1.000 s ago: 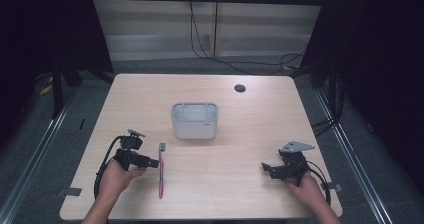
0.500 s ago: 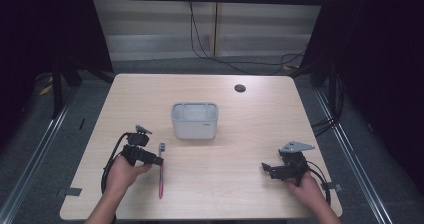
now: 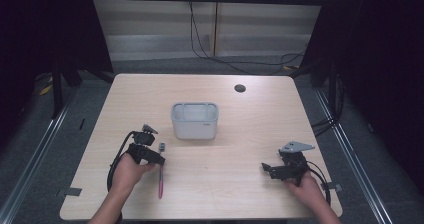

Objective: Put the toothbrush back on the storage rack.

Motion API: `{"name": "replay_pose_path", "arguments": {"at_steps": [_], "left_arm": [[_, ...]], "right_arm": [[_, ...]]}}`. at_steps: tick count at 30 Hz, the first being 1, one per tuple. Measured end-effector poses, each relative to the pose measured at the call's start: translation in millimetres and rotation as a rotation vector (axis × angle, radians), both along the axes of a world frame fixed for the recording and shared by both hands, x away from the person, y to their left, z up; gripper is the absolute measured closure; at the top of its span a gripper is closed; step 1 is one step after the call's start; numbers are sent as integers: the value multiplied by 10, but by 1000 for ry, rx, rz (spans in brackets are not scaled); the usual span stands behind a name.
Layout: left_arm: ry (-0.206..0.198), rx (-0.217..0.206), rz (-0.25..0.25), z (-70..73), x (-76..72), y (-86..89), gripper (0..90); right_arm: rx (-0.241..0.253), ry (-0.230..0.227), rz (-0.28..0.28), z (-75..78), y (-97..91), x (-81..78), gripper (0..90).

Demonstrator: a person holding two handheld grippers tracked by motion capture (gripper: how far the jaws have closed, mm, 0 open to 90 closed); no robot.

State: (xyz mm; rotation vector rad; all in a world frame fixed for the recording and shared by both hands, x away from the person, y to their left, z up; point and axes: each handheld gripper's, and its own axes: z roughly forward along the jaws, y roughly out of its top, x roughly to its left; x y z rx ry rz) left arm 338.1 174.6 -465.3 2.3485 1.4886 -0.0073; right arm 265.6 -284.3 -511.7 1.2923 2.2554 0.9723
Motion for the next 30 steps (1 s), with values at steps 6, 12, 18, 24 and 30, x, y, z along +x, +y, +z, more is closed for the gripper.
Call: {"name": "replay_pose_path", "arguments": {"at_steps": [6, 12, 18, 24, 30], "left_arm": [[-7, 29, -13, -2, 11, -44, 591], [-7, 70, -38, -25, 30, -80, 634], [-14, 106, -52, -24, 26, -104, 737], [-35, 121, -63, -28, 41, -92, 799], [-67, 136, -63, -9, 52, -74, 803]], "right_arm": [[0, 0, 0, 0, 0, 0, 120], [0, 0, 0, 0, 0, 0, 120], [1, 0, -1, 0, 0, 0, 120], [0, 0, 0, 0, 0, 0, 120], [1, 1, 0, 0, 0, 0, 120]]}}
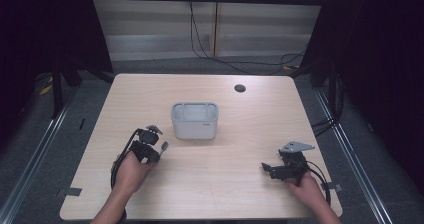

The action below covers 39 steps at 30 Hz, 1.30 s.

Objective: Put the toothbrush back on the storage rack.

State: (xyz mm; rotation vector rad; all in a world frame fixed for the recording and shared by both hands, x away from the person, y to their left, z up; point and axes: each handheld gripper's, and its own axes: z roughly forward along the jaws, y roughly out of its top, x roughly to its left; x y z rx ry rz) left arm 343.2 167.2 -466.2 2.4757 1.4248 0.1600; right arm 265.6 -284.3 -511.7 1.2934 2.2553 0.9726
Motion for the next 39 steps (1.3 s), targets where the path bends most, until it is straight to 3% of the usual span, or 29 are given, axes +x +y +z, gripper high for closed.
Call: {"name": "replay_pose_path", "arguments": {"at_steps": [9, 23, 39], "left_arm": [[-42, -44, -5, 159, 2, 29, 804], [-148, -150, 20, 359, -19, 122, 804], [-264, -237, 35, 585, -44, 183, 804]], "right_arm": [[0, 0, 0, 0, 0, 0, 120], [0, 0, 0, 0, 0, 0, 120], [-1, -1, 1, 0, 0, 0, 120]]}}
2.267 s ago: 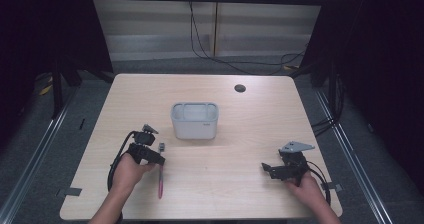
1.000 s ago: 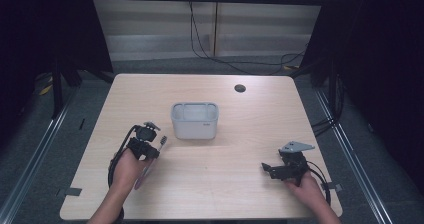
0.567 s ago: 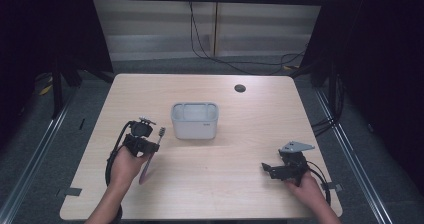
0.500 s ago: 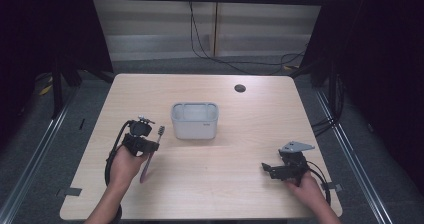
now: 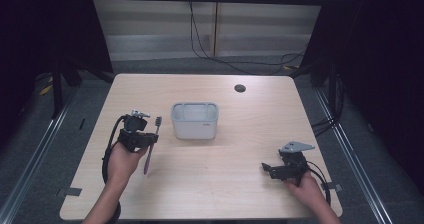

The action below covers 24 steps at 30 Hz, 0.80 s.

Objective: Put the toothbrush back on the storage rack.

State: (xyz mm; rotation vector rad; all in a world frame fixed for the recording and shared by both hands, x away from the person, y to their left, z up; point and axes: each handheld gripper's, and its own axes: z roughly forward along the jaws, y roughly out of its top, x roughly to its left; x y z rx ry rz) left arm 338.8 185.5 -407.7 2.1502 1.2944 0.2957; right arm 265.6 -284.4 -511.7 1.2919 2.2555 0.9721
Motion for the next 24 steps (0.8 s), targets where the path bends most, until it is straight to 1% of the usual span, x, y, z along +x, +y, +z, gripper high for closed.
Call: {"name": "replay_pose_path", "arguments": {"at_steps": [6, 9, 14, 16, 18, 19, 20, 24], "left_arm": [[-37, -24, 4, 94, -5, 21, 805], [-62, -45, 20, 130, -5, 21, 805], [-92, -42, 16, 178, -2, 24, 804], [-109, -45, 22, 203, -4, 23, 805], [-127, -56, 27, 227, -6, 27, 805], [-139, -67, 35, 244, -5, 23, 804], [-143, -64, 31, 257, -3, 30, 805], [-165, -80, 37, 322, 10, 36, 805]], "right_arm": [[0, 0, 0, 0, 0, 0, 120], [1, 1, -1, 0, 1, -1, 120], [0, 0, 0, 0, 0, 0, 120], [0, 0, -1, 0, 0, 0, 120], [0, 0, 0, 0, 0, 0, 120], [0, 0, 0, 0, 0, 0, 120], [0, 0, -1, 0, 0, 0, 120], [0, -1, 0, 0, 0, 0, 120]]}}
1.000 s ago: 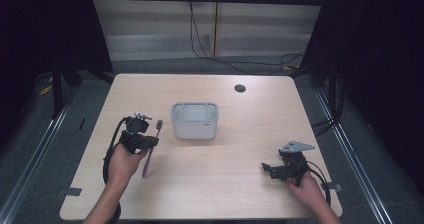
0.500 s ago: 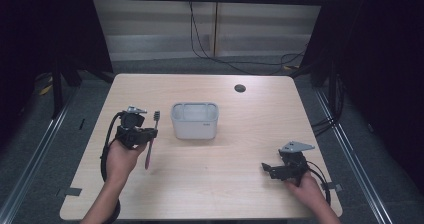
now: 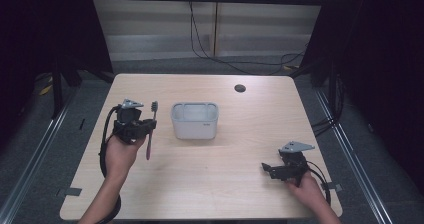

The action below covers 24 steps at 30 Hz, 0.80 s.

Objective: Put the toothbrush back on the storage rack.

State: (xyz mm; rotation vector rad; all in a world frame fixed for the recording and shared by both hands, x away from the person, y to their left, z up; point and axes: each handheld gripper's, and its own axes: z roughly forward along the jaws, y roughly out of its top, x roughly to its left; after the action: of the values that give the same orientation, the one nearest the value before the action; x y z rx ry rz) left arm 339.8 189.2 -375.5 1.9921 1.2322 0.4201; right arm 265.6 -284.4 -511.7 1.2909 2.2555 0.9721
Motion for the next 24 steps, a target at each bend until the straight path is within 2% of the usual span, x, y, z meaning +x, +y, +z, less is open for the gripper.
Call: {"name": "replay_pose_path", "arguments": {"at_steps": [12, 20, 24], "left_arm": [[-89, -51, 11, 161, 8, -13, 804], [-116, -67, 18, 231, 22, -25, 805], [-143, -73, 23, 280, 25, -25, 805]], "right_arm": [[1, 1, -1, 0, 1, -1, 120], [0, 0, 0, 0, 0, 0, 120], [1, 1, -1, 0, 1, -1, 120]]}}
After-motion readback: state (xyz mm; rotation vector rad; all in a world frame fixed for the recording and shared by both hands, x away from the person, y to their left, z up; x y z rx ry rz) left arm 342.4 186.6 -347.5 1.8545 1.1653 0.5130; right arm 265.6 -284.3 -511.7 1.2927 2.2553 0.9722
